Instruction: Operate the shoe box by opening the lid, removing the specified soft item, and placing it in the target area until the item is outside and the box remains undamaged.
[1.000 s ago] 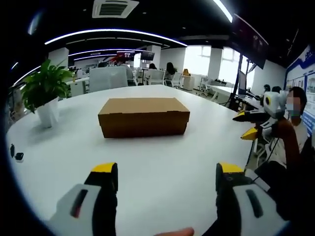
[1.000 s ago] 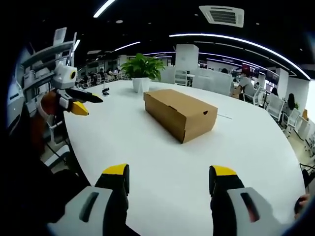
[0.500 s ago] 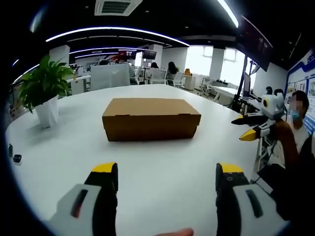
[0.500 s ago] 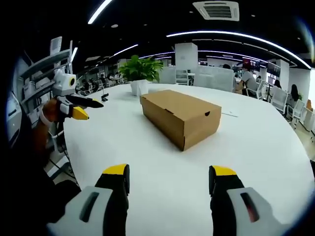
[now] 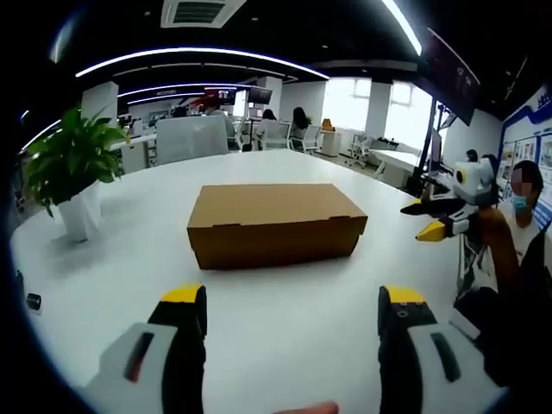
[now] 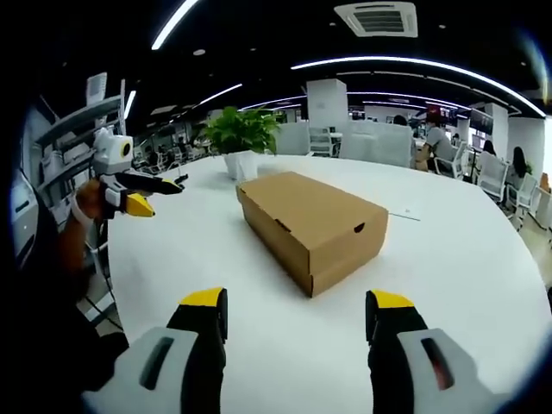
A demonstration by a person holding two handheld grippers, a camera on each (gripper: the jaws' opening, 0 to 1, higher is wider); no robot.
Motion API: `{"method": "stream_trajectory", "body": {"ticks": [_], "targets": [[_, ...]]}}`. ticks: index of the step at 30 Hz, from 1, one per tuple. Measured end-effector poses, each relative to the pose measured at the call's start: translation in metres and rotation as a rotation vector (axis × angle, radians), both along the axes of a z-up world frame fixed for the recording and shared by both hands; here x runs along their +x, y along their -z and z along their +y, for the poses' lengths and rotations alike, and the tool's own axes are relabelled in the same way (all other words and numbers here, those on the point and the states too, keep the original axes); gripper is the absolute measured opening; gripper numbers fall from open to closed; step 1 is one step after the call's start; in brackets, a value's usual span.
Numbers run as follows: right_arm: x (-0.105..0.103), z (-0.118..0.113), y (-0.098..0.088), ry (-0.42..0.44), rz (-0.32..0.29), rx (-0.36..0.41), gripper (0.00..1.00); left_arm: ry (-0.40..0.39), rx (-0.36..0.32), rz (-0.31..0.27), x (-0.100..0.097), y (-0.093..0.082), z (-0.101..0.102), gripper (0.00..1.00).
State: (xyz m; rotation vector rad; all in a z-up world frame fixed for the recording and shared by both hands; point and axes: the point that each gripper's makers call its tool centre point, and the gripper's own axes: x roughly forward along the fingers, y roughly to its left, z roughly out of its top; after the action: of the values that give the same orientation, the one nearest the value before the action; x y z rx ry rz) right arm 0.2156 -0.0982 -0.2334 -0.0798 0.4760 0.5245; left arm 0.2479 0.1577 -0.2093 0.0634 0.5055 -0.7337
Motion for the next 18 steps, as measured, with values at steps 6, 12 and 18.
{"method": "stream_trajectory", "body": {"ticks": [6,12,18], "targets": [[0.016,-0.004,-0.005,0.004,0.015,0.009,0.66,-0.001,0.012,0.016,0.02,0.001,-0.002,0.84],[0.031,-0.015,-0.007,0.02,0.029,0.013,0.66,0.013,0.017,0.038,0.04,0.0,-0.009,0.84],[0.041,-0.022,-0.009,0.037,0.04,0.026,0.66,0.031,0.006,0.037,0.056,-0.01,-0.021,0.84]]}}
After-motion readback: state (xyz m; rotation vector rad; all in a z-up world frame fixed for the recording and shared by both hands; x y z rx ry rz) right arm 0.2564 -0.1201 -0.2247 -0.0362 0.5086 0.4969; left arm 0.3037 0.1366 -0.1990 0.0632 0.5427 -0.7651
